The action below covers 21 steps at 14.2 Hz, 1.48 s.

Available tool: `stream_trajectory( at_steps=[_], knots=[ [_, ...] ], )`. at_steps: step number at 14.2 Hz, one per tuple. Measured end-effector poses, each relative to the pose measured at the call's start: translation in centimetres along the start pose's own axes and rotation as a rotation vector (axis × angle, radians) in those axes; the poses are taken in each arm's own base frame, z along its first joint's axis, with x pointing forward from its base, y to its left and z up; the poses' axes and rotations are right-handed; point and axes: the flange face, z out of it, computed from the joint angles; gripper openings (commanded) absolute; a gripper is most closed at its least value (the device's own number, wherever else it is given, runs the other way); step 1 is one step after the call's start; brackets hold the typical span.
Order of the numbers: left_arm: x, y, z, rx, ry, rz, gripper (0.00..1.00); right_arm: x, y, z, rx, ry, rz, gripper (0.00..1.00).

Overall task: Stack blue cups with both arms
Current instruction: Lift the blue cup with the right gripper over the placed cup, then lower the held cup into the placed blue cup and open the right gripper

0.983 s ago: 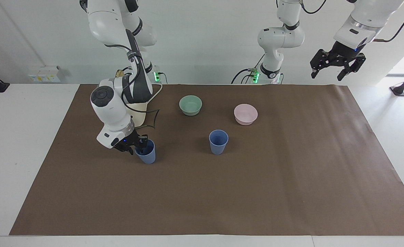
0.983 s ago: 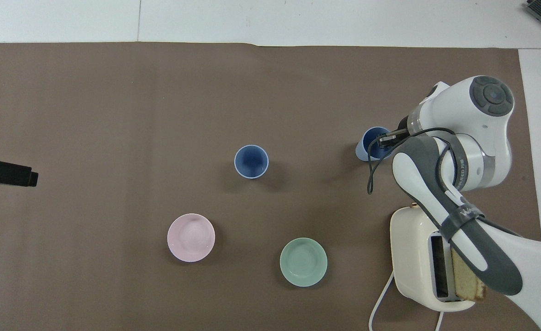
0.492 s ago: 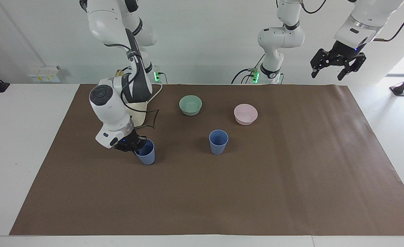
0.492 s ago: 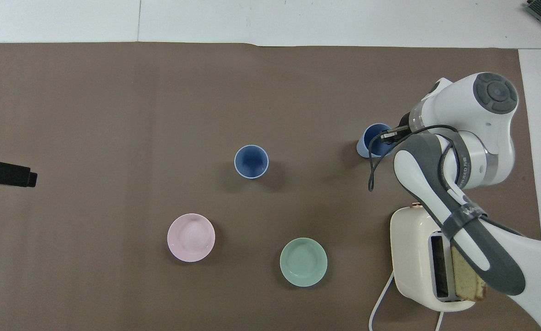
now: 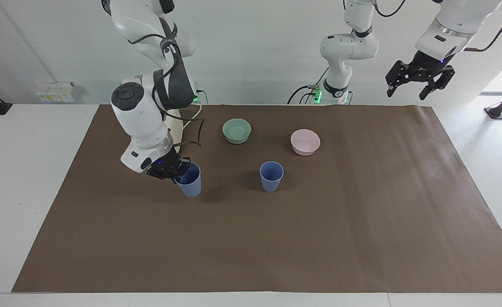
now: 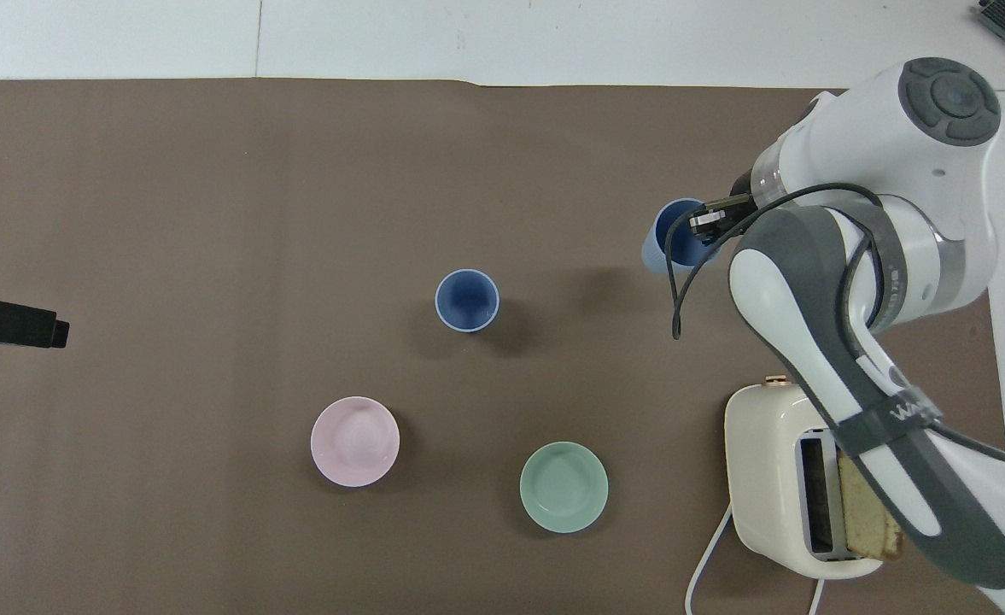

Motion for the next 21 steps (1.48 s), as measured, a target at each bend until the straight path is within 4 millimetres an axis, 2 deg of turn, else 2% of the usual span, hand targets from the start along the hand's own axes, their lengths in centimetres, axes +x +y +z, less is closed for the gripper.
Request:
stream_trajectory(
  at_steps=[3,7,10,13,16,21],
  knots=[
    [0.0,0.0,0.0,0.000,0.000,0.000,1.00,-0.1,-4.6,-1.4,0.018,0.013,0.048,0.00],
    [0.0,0.0,0.0,0.000,-0.001,0.000,1.00,-1.3,-12.6,-2.1,0.035,0.027,0.080,0.00],
    [0.0,0.0,0.0,0.000,-0.001,0.000,1.00,-2.3,-16.9,-2.6,0.049,0.040,0.083,0.00],
    [0.0,0.0,0.0,0.000,-0.001,0.000,1.00,-3.2,-20.2,-3.0,0.062,0.054,0.066,0.00],
    [0.0,0.0,0.0,0.000,-0.001,0.000,1.00,-3.6,-22.8,-2.0,0.082,0.070,0.062,0.00],
    [0.0,0.0,0.0,0.000,-0.002,0.000,1.00,-3.2,-23.1,-0.9,0.088,0.069,0.061,0.00]
  ],
)
